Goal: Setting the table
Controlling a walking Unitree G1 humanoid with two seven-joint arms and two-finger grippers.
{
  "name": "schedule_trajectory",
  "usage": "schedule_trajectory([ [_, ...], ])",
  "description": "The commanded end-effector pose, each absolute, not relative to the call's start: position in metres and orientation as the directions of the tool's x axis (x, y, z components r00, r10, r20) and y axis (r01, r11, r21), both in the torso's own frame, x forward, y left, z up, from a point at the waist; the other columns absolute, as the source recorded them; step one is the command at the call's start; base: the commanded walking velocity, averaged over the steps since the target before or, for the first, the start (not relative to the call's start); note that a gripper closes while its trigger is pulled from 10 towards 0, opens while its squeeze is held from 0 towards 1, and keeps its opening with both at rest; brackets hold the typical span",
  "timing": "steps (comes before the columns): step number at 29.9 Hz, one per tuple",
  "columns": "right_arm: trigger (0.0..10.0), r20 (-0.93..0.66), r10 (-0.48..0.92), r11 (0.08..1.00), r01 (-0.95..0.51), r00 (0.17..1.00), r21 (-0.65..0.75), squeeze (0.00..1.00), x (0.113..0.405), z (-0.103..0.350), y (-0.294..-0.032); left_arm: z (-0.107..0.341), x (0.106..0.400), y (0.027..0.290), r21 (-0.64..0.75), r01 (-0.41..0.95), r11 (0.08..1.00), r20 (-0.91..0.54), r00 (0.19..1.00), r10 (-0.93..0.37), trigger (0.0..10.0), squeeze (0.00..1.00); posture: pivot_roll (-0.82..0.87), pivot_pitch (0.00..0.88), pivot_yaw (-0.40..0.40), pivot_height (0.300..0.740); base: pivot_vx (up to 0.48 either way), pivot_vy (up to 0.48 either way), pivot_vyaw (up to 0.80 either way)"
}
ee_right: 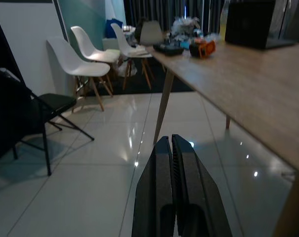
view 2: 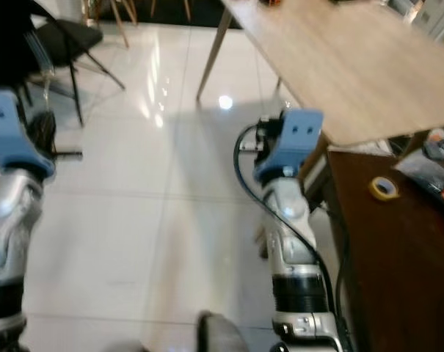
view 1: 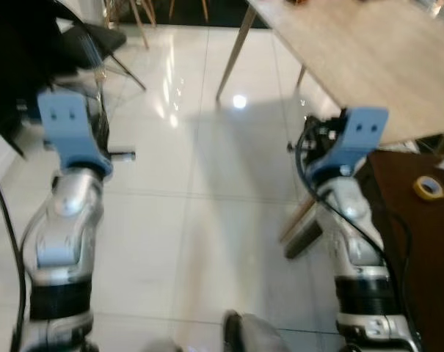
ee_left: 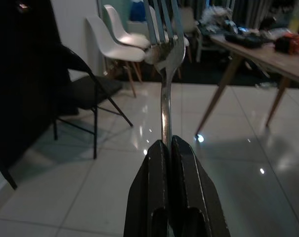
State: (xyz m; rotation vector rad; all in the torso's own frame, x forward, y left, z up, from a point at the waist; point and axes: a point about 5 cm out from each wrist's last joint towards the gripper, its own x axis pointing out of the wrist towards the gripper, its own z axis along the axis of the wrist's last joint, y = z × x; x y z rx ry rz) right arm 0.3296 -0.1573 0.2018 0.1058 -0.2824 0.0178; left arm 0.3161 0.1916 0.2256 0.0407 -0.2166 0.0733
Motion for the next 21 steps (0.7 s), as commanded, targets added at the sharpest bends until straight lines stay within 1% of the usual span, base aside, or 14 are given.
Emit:
schedule_trajectory([
  [1, 10.0, 0.272, 0.01, 0.993, -0.042, 0.962, 0.11, 0.0, 0.329, 0.1987, -0.1534, 0.2227, 0.3141, 0.1965, 0.038, -0.096, 0.995, 0.208, 0.974, 0.086, 10.0, 0.0, 0.07, 0.081, 0.004, 0.74, 0.442, 0.0, 0.0],
  [21, 10.0, 0.272, 0.013, 0.993, -0.045, 0.962, 0.113, 0.0, 0.3291, 0.1988, -0.1519, 0.224, 0.3134, 0.1985, 0.038, -0.101, 0.994, 0.211, 0.973, 0.091, 10.0, 0.0, 0.08, 0.087, 0.003, 0.74, 0.442, 0.0, 0.0],
])
